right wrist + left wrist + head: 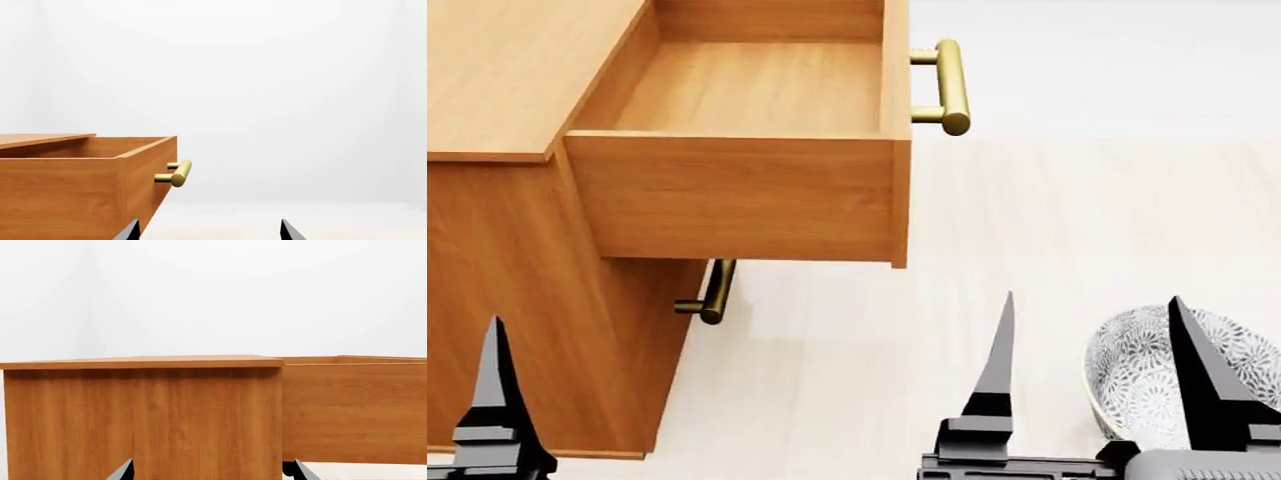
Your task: Put the ketchup in the top drawer of the cabinet.
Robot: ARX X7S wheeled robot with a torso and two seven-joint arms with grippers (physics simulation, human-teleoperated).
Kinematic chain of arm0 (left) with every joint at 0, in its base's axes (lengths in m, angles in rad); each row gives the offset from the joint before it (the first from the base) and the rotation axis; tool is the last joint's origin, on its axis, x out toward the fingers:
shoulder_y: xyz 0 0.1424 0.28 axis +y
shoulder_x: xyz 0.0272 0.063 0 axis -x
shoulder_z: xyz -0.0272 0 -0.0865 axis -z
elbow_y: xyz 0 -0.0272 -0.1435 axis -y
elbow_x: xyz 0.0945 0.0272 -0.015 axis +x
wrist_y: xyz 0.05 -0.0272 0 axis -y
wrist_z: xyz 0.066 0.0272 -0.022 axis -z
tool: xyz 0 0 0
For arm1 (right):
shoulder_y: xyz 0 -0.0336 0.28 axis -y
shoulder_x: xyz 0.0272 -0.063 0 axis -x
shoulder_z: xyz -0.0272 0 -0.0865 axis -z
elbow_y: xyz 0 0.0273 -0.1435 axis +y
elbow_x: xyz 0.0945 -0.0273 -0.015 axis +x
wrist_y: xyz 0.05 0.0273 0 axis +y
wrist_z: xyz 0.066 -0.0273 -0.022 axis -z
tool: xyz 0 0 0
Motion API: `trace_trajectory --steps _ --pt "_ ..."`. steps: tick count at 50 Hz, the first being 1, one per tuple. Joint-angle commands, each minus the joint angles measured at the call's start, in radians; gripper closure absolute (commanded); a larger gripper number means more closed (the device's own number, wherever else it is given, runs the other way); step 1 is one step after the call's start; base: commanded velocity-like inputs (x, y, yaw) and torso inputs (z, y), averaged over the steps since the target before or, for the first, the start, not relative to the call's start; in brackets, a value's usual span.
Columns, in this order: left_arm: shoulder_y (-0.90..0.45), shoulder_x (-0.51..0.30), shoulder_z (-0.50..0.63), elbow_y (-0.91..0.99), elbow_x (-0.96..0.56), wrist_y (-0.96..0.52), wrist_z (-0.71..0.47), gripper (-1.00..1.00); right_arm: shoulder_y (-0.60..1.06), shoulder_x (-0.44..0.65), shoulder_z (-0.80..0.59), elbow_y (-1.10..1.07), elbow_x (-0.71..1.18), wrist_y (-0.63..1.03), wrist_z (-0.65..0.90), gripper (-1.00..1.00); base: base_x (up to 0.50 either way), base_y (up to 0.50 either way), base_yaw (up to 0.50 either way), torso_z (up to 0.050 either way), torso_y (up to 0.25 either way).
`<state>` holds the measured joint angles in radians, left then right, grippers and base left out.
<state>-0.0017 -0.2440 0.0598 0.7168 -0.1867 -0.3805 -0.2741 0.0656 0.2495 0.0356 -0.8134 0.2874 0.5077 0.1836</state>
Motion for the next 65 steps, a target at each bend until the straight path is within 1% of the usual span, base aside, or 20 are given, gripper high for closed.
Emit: trace_trajectory --steps 1,8,14,17,19,20,25,28,31,36,38,46,53,59,65 --pt "0.005 -0.006 0.009 -0.012 0.000 0.013 -0.011 -1.00 -0.036 0.081 0.120 -0.028 0.033 -0.016 -0.023 -1.00 0.00 0.00 0.00 0.000 0.000" --pt "0.004 -0.008 0.015 -0.020 -0.002 0.020 -0.016 -1.00 -0.054 0.142 0.245 -0.018 0.076 -0.028 -0.055 -1.00 0.00 0.00 0.00 0.000 0.000" --pt "0.000 -0.010 0.018 -0.023 -0.005 0.020 -0.023 -1.00 -0.077 0.164 0.331 0.033 0.126 -0.069 -0.104 -1.00 0.00 0.00 0.00 0.000 0.000" --pt "0.003 -0.011 0.025 -0.022 -0.001 0.024 -0.026 -1.00 -0.080 0.175 0.389 0.057 0.207 -0.060 -0.137 -1.00 0.00 0.00 0.00 0.000 0.000" --pt "0.003 -0.011 0.027 -0.021 -0.001 0.023 -0.029 -1.00 -0.085 0.189 0.412 0.080 0.204 -0.079 -0.154 -1.00 0.00 0.00 0.00 0.000 0.000" --pt "0.002 -0.011 0.028 -0.018 -0.002 0.020 -0.030 -1.00 -0.080 0.196 0.430 0.090 0.235 -0.063 -0.160 -1.00 0.00 0.00 0.00 0.000 0.000" --pt "0.002 -0.014 0.033 -0.016 -0.002 0.021 -0.035 -1.00 -0.066 0.219 0.470 0.167 0.263 -0.084 -0.204 -1.00 0.00 0.00 0.00 0.000 0.000" --pt "0.004 -0.015 0.034 -0.018 -0.001 0.022 -0.039 -1.00 -0.075 0.239 0.467 0.202 0.237 -0.113 -0.238 -1.00 0.00 0.00 0.00 0.000 0.000" --pt "0.006 -0.017 0.034 -0.021 -0.002 0.025 -0.042 -1.00 -0.087 0.250 0.494 0.225 0.266 -0.123 -0.272 -1.00 0.00 0.00 0.00 0.000 0.000" --pt "0.011 -0.017 0.039 -0.035 -0.001 0.036 -0.045 -1.00 -0.143 0.261 0.546 0.232 0.313 -0.144 -0.339 -1.00 0.00 0.00 0.00 0.000 0.000" --pt "0.011 -0.019 0.039 -0.032 -0.003 0.036 -0.047 -1.00 -0.177 0.263 0.587 0.220 0.345 -0.146 -0.361 -1.00 0.00 0.00 0.00 0.000 0.000" --pt "0.010 -0.023 0.040 -0.042 -0.007 0.042 -0.052 -1.00 -0.318 0.245 0.712 0.202 0.398 -0.181 -0.447 -1.00 0.00 0.00 0.00 0.000 0.000" --pt "-0.004 -0.023 0.052 -0.067 0.001 0.046 -0.056 -1.00 -0.397 0.219 0.810 0.193 0.431 -0.195 -0.474 -1.00 0.00 0.00 0.00 0.000 0.000" --pt "-0.009 -0.023 0.056 -0.072 -0.001 0.044 -0.061 -1.00 -0.487 0.145 0.888 0.207 0.444 -0.260 -0.548 -1.00 0.00 0.00 0.00 0.000 0.000" --pt "-0.013 -0.025 0.059 -0.087 -0.003 0.052 -0.063 -1.00 -0.538 0.080 0.940 0.203 0.456 -0.306 -0.582 -1.00 0.00 0.00 0.00 0.000 0.000"
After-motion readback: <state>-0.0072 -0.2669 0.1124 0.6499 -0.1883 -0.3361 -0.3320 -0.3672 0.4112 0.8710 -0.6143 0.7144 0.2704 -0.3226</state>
